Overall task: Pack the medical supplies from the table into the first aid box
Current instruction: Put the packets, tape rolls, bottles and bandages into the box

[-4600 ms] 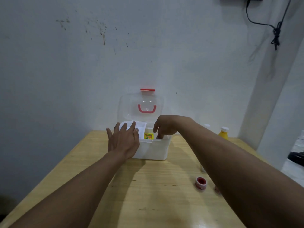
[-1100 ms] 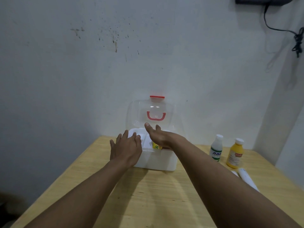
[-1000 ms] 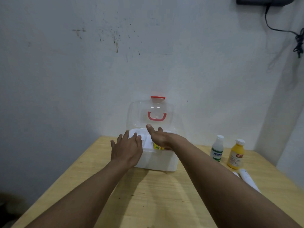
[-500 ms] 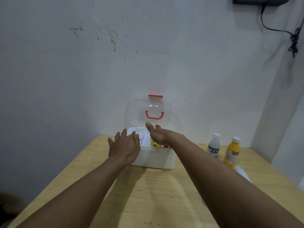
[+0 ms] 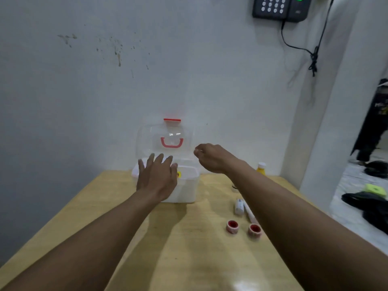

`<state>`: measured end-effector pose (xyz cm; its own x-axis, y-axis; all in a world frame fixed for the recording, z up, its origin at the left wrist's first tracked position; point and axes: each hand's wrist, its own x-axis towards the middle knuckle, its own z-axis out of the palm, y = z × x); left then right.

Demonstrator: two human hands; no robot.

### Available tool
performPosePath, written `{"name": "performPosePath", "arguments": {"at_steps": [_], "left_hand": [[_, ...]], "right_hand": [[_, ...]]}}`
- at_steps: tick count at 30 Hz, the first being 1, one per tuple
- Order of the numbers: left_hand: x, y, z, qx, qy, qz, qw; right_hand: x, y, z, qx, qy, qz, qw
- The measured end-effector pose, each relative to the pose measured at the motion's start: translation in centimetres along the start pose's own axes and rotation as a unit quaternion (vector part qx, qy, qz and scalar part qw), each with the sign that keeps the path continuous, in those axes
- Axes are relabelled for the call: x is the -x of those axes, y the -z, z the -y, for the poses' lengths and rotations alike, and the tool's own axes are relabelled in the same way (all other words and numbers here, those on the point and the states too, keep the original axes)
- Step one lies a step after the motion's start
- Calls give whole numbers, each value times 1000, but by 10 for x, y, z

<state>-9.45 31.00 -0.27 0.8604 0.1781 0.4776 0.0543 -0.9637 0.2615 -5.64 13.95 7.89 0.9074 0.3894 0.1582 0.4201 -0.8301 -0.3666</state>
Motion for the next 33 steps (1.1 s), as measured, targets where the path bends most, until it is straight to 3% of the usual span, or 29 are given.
{"name": "performPosePath", "arguments": {"at_steps": [6,10,15,23,33], "left_hand": [[38,-9,-50,10,-162,-84,983],[65,-20,-72,21,-212,-67,975],[94,-31,-96,26,-202,36,978],[112,-40,-115,19,-135,132,982],[120,-47,-114,71,-85,109,988]], "right_hand": [[46,14,-49,44,-52,-11,998],[82,12,-72,70,-74,-1,995],[122,-2,-87,84,-80,20,993],[161,-22,-94,162,-65,54,983],[173,-26,-93,228,-38,55,971]]}}
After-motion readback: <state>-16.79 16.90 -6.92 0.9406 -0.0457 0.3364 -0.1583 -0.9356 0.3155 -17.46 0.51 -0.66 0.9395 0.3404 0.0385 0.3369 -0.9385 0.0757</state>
